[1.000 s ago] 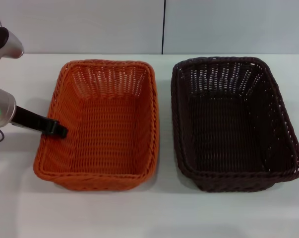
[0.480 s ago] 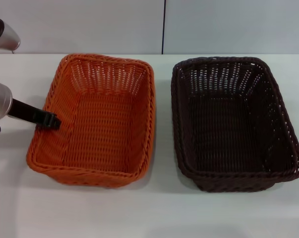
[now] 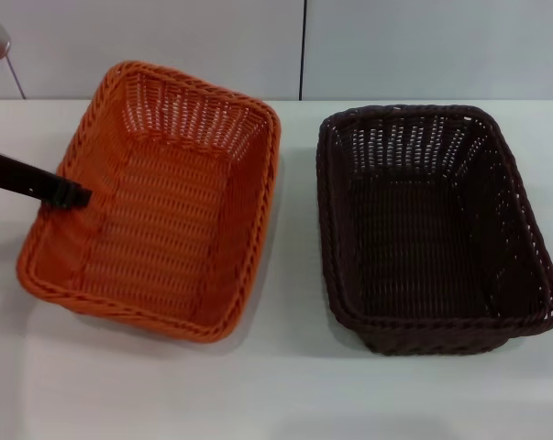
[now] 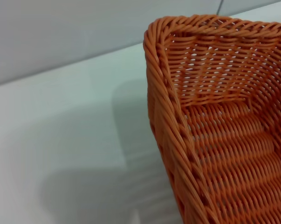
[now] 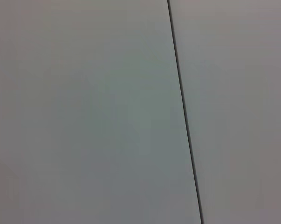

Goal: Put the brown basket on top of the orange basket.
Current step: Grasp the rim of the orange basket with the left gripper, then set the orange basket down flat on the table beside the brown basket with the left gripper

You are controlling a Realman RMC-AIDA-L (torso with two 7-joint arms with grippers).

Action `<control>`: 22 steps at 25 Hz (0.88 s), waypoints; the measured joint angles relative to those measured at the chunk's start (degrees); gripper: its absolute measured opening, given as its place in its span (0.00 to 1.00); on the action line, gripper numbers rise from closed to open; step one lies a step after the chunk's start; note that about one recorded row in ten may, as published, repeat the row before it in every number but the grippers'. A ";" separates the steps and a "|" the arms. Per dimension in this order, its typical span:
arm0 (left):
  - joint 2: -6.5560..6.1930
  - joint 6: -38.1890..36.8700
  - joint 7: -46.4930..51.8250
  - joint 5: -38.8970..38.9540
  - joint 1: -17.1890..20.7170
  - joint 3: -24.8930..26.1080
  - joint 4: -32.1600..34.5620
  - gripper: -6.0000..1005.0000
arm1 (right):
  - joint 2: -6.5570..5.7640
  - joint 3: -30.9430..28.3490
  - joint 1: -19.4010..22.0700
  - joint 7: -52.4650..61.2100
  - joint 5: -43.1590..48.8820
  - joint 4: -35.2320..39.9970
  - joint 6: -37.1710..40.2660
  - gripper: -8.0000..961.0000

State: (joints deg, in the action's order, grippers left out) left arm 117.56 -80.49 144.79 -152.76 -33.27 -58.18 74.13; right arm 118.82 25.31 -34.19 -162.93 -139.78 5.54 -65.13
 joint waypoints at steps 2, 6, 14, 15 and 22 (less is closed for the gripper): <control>-0.74 -1.75 -4.69 0.00 -0.49 1.01 1.03 0.18 | 0.00 0.00 0.00 0.00 -0.02 0.00 0.01 0.75; -1.48 -2.93 -10.91 0.00 -0.54 1.50 3.82 0.17 | 0.00 0.00 0.30 0.12 -0.93 0.17 0.01 0.75; -2.93 -8.61 -27.30 0.13 -1.40 2.72 7.07 0.17 | 0.00 0.00 0.68 0.17 -1.52 0.25 0.01 0.75; -2.91 -10.16 -29.34 0.22 -1.95 2.83 6.92 0.17 | 0.00 -0.01 0.75 0.18 -1.57 0.25 0.02 0.75; 0.44 -13.48 -37.30 2.92 -5.15 -2.18 3.59 0.16 | 0.07 -0.63 1.05 0.25 -1.73 0.10 0.02 0.75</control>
State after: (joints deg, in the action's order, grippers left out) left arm 118.00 -93.97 107.49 -149.83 -38.42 -60.36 77.72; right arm 118.89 24.69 -33.13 -162.68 -141.51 5.65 -65.12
